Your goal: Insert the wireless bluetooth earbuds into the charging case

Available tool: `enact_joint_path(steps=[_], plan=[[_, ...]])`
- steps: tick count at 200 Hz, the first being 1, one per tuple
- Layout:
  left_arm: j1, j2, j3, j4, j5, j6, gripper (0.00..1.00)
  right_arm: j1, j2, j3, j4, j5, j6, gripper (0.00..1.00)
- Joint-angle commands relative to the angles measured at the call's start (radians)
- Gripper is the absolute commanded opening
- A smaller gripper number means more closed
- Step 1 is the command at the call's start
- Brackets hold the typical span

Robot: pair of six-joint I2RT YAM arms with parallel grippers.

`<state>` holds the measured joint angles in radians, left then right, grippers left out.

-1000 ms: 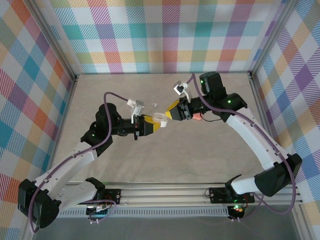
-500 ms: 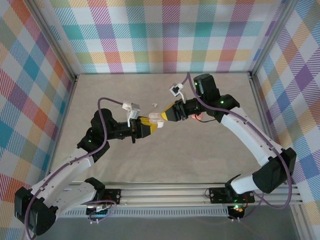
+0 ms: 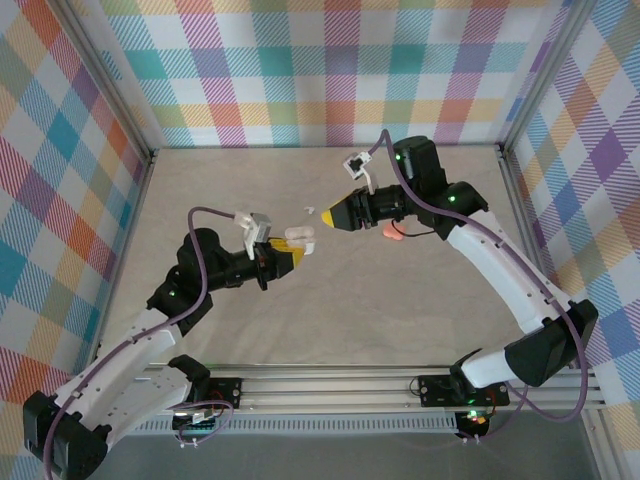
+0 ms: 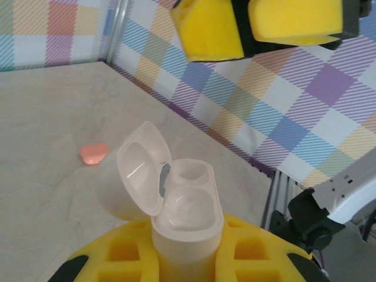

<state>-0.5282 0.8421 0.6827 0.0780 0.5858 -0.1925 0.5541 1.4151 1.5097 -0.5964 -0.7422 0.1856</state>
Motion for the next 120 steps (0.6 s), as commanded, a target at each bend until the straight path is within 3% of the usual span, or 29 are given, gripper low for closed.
enact_joint_path(steps=[1,33,53,120], plan=[[0.018,-0.041,-0.019,-0.025,-0.045,-0.002,0.00,0.003,0.007,0.035,-0.026,0.084,0.053,0.47],[0.025,-0.099,-0.046,-0.063,-0.080,0.001,0.00,0.003,0.070,0.071,-0.114,0.326,0.133,0.45],[0.027,-0.135,-0.055,-0.094,-0.097,0.009,0.00,0.003,0.108,0.041,-0.116,0.403,0.191,0.43],[0.027,-0.214,-0.043,-0.227,-0.130,0.055,0.00,0.081,0.278,-0.050,-0.044,0.485,0.357,0.38]])
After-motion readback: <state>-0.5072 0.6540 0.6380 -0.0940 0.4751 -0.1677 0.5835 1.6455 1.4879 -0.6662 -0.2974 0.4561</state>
